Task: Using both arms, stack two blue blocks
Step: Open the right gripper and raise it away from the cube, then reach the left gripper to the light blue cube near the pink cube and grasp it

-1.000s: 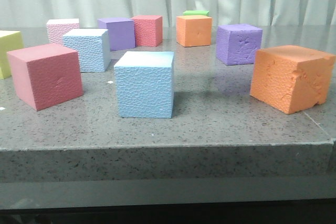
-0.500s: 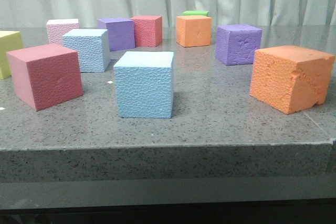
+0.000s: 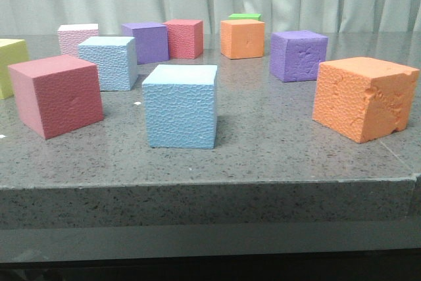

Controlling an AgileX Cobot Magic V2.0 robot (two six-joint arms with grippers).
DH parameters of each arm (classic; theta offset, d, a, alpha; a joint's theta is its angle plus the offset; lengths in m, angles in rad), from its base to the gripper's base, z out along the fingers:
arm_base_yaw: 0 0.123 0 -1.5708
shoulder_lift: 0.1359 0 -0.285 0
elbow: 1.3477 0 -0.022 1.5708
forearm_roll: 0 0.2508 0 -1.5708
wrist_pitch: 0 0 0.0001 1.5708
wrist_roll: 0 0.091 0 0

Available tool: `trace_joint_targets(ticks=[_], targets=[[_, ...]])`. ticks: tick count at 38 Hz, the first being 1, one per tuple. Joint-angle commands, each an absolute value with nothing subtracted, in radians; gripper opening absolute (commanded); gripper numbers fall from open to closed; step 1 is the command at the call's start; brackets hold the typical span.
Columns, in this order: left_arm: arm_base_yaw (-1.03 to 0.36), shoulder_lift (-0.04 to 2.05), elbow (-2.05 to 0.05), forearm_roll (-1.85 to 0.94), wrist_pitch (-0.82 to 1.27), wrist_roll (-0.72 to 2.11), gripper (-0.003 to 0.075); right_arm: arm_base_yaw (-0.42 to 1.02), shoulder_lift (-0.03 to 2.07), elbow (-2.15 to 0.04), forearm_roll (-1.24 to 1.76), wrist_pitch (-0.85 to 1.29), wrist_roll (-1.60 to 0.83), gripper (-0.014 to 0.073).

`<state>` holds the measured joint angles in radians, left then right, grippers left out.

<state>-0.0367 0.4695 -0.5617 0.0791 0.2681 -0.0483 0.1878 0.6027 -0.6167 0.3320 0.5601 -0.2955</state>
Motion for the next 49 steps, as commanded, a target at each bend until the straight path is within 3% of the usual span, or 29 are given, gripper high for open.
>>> trace_joint_targets(ticks=[1, 14, 27, 35, 49], targets=[[-0.036, 0.480, -0.600, 0.081, 0.170, -0.054, 0.0599, 0.179, 0.461, -0.525, 0.368, 0.376, -0.295, -0.0057], [-0.062, 0.622, -0.681, 0.011, 0.173, -0.054, 0.0599, 0.179, 0.304, -0.406, 0.368, 0.336, -0.295, -0.0057], [-0.380, 0.982, -0.897, 0.083, 0.196, -0.045, 0.0599, 0.179, 0.304, -0.406, 0.368, 0.338, -0.295, -0.0057], [-0.487, 1.268, -1.172, 0.081, 0.412, -0.045, 0.0599, 0.179, 0.304, -0.406, 0.369, 0.330, -0.295, -0.0057], [-0.452, 1.625, -1.616, 0.065, 0.875, -0.274, 0.0599, 0.179, 0.304, -0.406, 0.393, 0.331, -0.295, -0.0057]])
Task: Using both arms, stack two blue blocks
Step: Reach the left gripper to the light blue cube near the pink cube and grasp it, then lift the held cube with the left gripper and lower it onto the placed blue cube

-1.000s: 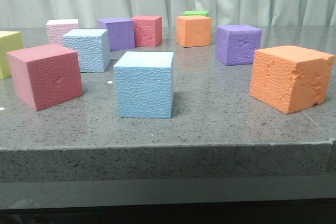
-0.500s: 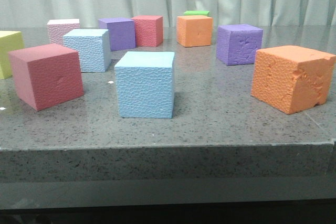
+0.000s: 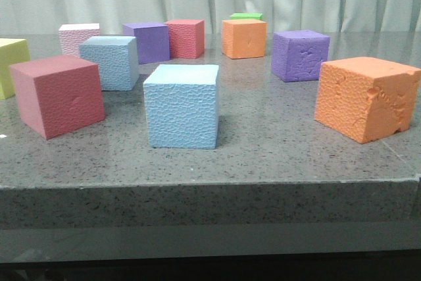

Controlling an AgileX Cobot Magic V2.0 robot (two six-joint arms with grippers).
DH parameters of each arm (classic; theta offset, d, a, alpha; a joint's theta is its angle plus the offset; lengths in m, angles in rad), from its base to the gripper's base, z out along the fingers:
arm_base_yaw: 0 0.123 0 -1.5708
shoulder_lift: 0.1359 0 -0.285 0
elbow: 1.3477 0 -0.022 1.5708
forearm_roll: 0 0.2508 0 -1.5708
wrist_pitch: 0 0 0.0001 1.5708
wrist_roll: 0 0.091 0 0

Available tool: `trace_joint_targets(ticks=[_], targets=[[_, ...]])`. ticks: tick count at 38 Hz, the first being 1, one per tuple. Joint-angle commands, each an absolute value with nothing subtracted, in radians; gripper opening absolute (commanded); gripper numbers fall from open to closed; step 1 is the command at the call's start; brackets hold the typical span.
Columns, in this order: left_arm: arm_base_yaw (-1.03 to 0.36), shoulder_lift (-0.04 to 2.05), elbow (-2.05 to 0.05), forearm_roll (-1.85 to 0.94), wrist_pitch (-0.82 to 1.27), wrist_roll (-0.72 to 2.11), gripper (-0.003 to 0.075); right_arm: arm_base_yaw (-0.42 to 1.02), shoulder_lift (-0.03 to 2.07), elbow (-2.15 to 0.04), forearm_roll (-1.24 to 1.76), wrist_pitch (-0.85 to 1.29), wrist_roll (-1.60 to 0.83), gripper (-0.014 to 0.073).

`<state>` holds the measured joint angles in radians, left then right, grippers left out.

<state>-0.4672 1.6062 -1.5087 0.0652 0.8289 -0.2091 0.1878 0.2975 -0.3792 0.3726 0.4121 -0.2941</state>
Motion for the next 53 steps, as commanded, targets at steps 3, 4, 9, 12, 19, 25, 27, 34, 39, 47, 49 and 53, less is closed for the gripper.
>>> trace_joint_targets(ticks=[3, 4, 9, 12, 19, 25, 27, 34, 39, 47, 49, 53], targets=[[-0.435, 1.677, -1.670, 0.065, 0.921, -0.329, 0.0599, 0.179, 0.304, -0.406, 0.394, 0.332, -0.295, -0.0057], [-0.430, 1.689, -1.680, 0.065, 0.935, -0.344, 0.0599, 0.179, 0.304, -0.406, 0.394, 0.332, -0.295, -0.0057], [-0.421, 1.741, -1.697, 0.063, 0.937, -0.393, 0.0599, 0.179, 0.304, -0.406, 0.394, 0.333, -0.295, -0.0057], [-0.421, 1.765, -1.697, 0.055, 0.928, -0.393, 0.0599, 0.179, 0.304, -0.406, 0.394, 0.333, -0.295, -0.0057], [-0.423, 1.812, -1.697, 0.038, 0.924, -0.393, 0.0599, 0.179, 0.304, -0.406, 0.394, 0.333, -0.295, -0.0057], [-0.423, 1.831, -1.697, 0.038, 0.909, -0.389, 0.0599, 0.179, 0.304, -0.406, 0.394, 0.333, -0.295, -0.0057], [-0.423, 1.831, -1.697, 0.038, 0.905, -0.389, 0.0599, 0.179, 0.304, -0.406, 0.394, 0.334, -0.295, -0.0057], [-0.427, 1.831, -1.709, 0.038, 0.906, -0.386, 0.0432, 0.179, 0.304, -0.406, 0.394, 0.335, -0.295, -0.0057], [-0.427, 1.831, -1.730, 0.038, 0.915, -0.386, 0.0264, 0.179, 0.304, -0.406, 0.394, 0.335, -0.295, -0.0057], [-0.427, 1.829, -1.829, 0.058, 1.093, -0.368, 0.0188, 0.179, 0.304, -0.406, 0.394, 0.337, -0.295, -0.0057], [-0.427, 1.829, -1.858, 0.058, 1.134, -0.346, 0.0188, 0.179, 0.304, -0.406, 0.394, 0.337, -0.295, -0.0057], [-0.439, 1.827, -1.909, 0.056, 1.238, -0.324, 0.0188, 0.179, 0.304, -0.406, 0.394, 0.337, -0.295, -0.0057]])
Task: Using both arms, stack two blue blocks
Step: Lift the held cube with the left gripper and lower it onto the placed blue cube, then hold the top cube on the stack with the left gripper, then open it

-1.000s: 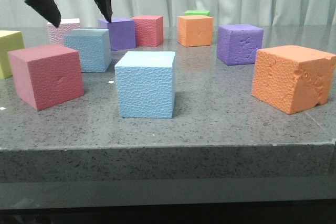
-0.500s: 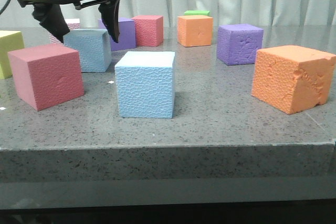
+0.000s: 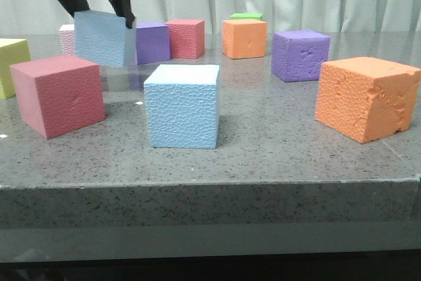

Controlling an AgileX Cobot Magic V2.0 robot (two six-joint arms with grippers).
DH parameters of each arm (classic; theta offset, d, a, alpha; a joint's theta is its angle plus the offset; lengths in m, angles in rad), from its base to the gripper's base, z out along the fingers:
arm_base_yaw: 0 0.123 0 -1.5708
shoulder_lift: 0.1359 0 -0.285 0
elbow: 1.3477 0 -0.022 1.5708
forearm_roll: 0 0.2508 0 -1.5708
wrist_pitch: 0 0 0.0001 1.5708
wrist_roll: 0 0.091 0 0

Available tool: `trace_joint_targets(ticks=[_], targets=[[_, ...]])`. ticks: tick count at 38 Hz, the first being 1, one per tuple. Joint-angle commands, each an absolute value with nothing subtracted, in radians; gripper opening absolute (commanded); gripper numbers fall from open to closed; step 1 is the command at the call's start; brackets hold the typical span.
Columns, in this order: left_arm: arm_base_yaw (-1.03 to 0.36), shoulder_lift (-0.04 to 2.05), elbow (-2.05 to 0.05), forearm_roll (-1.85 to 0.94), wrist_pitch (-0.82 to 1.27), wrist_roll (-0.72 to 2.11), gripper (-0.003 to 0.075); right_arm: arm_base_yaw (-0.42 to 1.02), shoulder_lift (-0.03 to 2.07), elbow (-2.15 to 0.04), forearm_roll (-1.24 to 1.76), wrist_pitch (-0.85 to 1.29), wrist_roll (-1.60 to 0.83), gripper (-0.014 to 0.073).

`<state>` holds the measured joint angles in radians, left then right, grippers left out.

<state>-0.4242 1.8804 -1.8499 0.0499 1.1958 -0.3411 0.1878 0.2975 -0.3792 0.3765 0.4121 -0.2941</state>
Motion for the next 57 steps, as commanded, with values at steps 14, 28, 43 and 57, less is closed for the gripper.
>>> trace_joint_targets(ticks=[14, 28, 43, 57], targets=[[-0.550, 1.701, -1.922, 0.053, 1.273, -0.286, 0.0188, 0.179, 0.304, -0.406, 0.394, 0.342, -0.295, -0.0057], [-0.643, 1.612, -1.894, -0.011, 1.273, -0.282, 0.0188, 0.179, 0.304, -0.406, 0.394, 0.344, -0.295, -0.0057], [-0.776, 1.573, -1.671, -0.007, 1.095, -0.286, 0.0188, 0.179, 0.304, -0.406, 0.394, 0.351, -0.295, -0.0057], [-0.788, 1.573, -1.586, -0.021, 1.029, -0.317, 0.0188, 0.179, 0.304, -0.406, 0.394, 0.354, -0.295, -0.0057]])
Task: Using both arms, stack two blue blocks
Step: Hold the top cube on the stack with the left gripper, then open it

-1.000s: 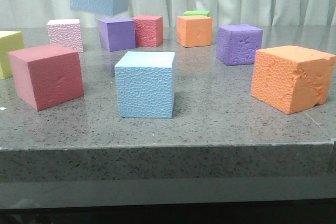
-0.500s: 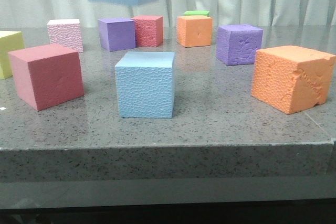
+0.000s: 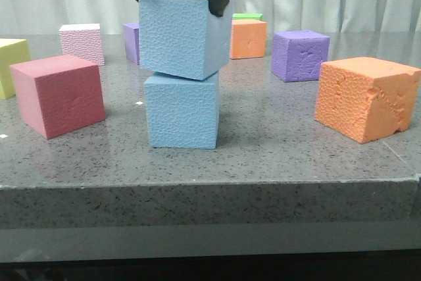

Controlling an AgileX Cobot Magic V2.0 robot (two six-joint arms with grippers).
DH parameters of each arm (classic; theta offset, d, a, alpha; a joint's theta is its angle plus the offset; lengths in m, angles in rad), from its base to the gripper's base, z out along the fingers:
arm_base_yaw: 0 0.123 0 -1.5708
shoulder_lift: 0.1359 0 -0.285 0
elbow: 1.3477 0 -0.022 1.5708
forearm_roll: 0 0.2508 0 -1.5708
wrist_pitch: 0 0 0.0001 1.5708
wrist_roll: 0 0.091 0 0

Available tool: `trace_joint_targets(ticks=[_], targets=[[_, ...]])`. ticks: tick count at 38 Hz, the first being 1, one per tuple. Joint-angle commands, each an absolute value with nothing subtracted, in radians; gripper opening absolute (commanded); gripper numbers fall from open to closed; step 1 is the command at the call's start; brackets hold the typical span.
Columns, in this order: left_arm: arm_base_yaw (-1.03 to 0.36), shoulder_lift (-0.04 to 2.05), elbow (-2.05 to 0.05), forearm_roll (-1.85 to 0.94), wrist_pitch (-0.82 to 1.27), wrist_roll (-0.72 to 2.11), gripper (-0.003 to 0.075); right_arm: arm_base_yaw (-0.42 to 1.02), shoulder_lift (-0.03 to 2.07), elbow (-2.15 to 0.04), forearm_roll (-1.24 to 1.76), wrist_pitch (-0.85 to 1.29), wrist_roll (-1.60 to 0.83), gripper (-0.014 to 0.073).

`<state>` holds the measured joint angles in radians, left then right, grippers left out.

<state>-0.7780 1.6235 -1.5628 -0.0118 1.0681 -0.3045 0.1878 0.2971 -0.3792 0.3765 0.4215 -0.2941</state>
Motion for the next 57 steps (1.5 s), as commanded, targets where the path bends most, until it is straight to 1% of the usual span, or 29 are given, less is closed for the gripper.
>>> trace_joint_targets(ticks=[1, 14, 34, 37, 45, 48, 50, 57], targets=[[-0.788, 1.573, -1.586, -0.030, 1.031, -0.317, 0.0188, 0.179, 0.304, -0.406, 0.394, 0.354, -0.295, -0.0057], [-0.788, 1.573, -1.586, -0.051, 1.043, -0.317, 0.0188, 0.179, 0.304, -0.406, 0.394, 0.354, -0.295, -0.0057], [-0.788, 1.574, -1.586, 0.000, 1.066, -0.317, 0.0200, 0.179, 0.304, -0.406, 0.394, 0.355, -0.295, -0.0057], [-0.788, 1.574, -1.586, 0.000, 1.066, -0.317, 0.0235, 0.179, 0.304, -0.406, 0.394, 0.355, -0.295, -0.0057], [-0.790, 1.574, -1.586, 0.000, 1.066, -0.308, 0.0420, 0.179, 0.304, -0.406, 0.394, 0.355, -0.295, -0.0057], [-0.793, 1.574, -1.586, 0.000, 1.066, -0.308, 0.0472, 0.179, 0.304, -0.406, 0.394, 0.355, -0.295, -0.0057], [-0.794, 1.574, -1.586, 0.000, 1.066, -0.308, 0.0488, 0.179, 0.304, -0.406, 0.394, 0.355, -0.295, -0.0057], [-0.796, 1.574, -1.586, 0.000, 1.066, -0.308, 0.0483, 0.179, 0.304, -0.406, 0.394, 0.356, -0.295, -0.0057]])
